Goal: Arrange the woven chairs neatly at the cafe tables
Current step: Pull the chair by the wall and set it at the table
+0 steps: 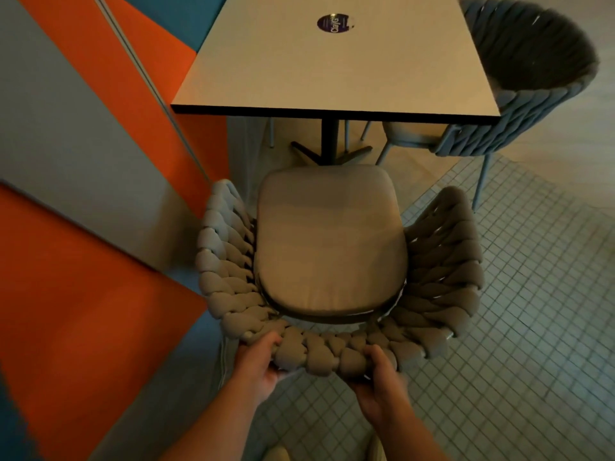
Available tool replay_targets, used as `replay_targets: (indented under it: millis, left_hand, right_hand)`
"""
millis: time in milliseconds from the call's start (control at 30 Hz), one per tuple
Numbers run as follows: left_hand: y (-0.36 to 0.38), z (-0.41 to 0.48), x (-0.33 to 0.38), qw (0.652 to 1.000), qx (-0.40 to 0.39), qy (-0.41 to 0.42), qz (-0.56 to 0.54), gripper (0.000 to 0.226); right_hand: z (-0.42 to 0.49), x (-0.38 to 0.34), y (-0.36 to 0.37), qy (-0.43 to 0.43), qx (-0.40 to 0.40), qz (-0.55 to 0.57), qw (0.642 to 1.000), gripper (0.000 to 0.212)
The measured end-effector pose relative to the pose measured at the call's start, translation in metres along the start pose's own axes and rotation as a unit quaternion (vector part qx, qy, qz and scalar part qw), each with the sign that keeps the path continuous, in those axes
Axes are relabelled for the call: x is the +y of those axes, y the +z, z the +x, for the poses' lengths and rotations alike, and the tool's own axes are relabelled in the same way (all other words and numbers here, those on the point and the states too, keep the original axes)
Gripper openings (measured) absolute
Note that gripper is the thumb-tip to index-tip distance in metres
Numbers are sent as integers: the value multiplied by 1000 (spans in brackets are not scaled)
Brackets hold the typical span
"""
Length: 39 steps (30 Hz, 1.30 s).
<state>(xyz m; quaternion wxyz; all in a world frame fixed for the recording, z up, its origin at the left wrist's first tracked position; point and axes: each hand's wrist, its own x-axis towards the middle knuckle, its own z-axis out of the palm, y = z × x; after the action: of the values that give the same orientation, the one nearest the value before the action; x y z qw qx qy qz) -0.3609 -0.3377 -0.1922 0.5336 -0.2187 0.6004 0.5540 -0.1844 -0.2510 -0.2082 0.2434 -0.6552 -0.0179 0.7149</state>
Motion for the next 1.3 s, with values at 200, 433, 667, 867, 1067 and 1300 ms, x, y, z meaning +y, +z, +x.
replay_targets:
  millis: [200, 433, 667, 867, 1067, 1300]
  left_hand:
    - [45, 21, 15, 1000, -2, 1, 13, 40]
    - [78, 41, 39, 1000, -8, 8, 26, 37]
    - [74, 60, 86, 999, -4, 22, 46, 37]
    - [59, 54, 92, 983, 21, 109, 149, 40]
    - [47, 48, 102, 614, 128, 457, 631, 87]
    - [79, 51, 130, 388, -71, 311, 864, 87]
  right_hand:
    - [17, -45, 15, -10, -28, -2, 1000, 36]
    - [32, -78, 35, -13, -54, -38, 998, 44]
    - [27, -80, 70, 33, -98, -74, 992, 50]
    - [4, -77, 74, 37, -35, -293, 955, 62]
    - [20, -110, 59, -428, 102, -692, 572, 49]
    - [53, -153, 76, -438, -55, -844, 304, 93]
